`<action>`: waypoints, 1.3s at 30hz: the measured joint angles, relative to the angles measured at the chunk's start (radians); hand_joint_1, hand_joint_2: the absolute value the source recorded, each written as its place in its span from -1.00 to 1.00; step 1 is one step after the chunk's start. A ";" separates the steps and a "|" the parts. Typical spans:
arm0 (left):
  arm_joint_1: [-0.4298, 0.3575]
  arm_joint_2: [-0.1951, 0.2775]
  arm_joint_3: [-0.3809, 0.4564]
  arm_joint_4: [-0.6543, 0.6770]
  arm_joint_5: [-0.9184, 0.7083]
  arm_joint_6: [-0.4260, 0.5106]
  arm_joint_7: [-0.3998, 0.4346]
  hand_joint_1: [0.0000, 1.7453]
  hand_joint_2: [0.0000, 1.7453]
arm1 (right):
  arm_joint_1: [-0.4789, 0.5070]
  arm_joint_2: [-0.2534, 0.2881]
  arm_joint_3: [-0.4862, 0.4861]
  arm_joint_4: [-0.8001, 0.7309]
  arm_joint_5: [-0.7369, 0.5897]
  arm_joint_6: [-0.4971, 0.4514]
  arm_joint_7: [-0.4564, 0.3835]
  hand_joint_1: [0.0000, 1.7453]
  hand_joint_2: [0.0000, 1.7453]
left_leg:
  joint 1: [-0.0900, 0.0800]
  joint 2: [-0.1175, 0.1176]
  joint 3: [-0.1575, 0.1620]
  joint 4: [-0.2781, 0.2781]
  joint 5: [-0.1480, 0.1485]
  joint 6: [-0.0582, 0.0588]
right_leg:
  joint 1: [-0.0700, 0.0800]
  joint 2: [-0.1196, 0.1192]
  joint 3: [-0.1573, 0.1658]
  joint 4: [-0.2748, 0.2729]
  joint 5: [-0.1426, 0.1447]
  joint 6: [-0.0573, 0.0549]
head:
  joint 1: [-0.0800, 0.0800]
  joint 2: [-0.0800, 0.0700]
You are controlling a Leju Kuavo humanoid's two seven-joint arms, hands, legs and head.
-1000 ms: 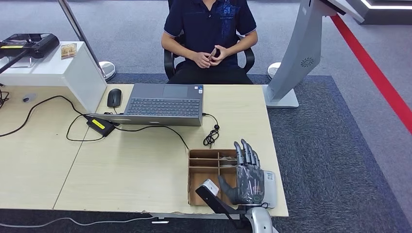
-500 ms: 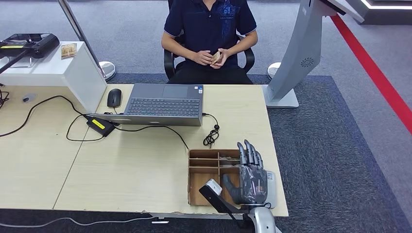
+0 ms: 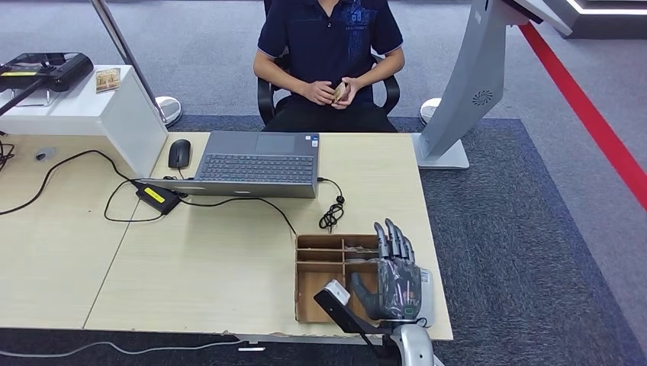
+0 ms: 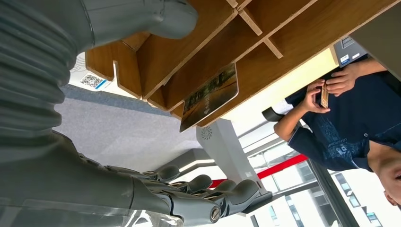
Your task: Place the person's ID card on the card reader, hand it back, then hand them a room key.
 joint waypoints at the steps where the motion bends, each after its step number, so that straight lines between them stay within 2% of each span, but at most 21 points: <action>1: 0.000 0.000 0.000 0.000 0.000 0.000 0.000 -1.00 -1.00 | 0.000 0.000 0.000 0.000 0.000 0.000 0.000 -0.66 1.00 | 0.000 0.000 0.000 0.000 0.000 0.000 | 0.000 0.000 0.000 0.000 0.000 0.000 | 0.000 0.000; 25: 0.000 0.000 -0.001 0.000 0.000 0.000 -0.001 -1.00 -1.00 | -0.009 0.000 -0.007 0.003 0.005 0.000 -0.007 -0.69 1.00 | 0.000 0.000 0.000 0.000 0.000 0.000 | 0.000 0.000 0.000 0.000 0.000 0.000 | 0.000 0.000; 33: 0.000 0.000 -0.001 0.000 0.000 0.000 -0.005 -1.00 -1.00 | -0.024 0.000 -0.007 0.018 0.003 0.000 -0.017 -0.50 1.00 | 0.000 0.000 0.000 0.000 0.000 0.000 | 0.000 0.000 0.000 0.000 0.000 0.000 | 0.000 0.000; 39: 0.000 0.000 -0.001 0.000 0.000 0.000 -0.010 -1.00 -1.00 | -0.031 0.001 -0.007 0.027 0.003 0.000 -0.017 -0.47 1.00 | 0.000 0.000 0.000 0.000 0.000 0.000 | 0.000 0.000 0.000 0.000 0.000 0.000 | 0.000 0.000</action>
